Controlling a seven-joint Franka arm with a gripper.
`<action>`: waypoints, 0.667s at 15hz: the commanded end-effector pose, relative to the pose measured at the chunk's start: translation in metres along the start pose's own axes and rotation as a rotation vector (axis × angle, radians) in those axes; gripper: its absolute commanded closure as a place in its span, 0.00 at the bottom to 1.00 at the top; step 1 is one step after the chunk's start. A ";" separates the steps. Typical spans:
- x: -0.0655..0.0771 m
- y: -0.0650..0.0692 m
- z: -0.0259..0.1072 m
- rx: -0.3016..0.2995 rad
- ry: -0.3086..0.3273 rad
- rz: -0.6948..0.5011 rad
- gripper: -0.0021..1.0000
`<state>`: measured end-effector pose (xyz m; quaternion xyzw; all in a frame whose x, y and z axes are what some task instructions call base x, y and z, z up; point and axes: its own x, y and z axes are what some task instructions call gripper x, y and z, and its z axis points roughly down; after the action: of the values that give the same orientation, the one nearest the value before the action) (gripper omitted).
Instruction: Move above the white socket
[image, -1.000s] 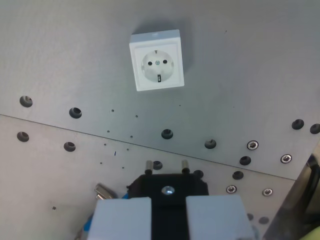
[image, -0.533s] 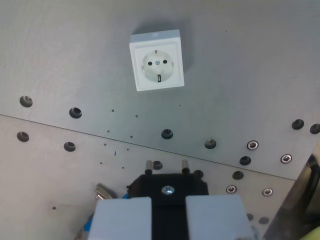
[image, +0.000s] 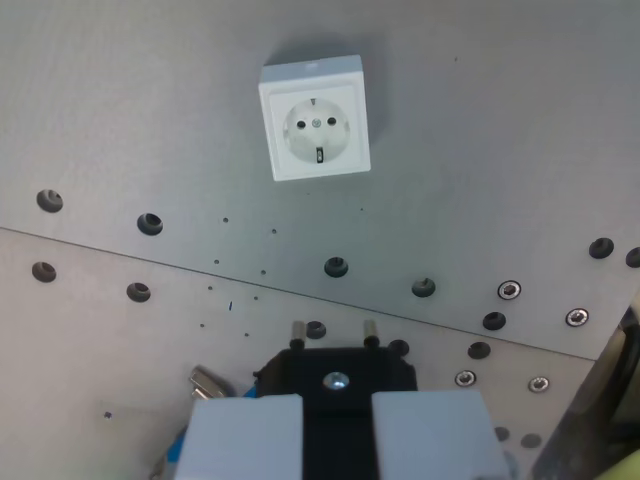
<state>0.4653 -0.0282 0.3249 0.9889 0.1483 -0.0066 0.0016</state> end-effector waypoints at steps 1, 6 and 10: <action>-0.002 -0.001 0.009 -0.015 0.043 -0.025 1.00; -0.003 -0.001 0.027 -0.023 0.066 -0.038 1.00; -0.004 -0.001 0.043 -0.024 0.062 -0.050 1.00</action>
<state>0.4629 -0.0274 0.2873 0.9878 0.1549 -0.0151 0.0006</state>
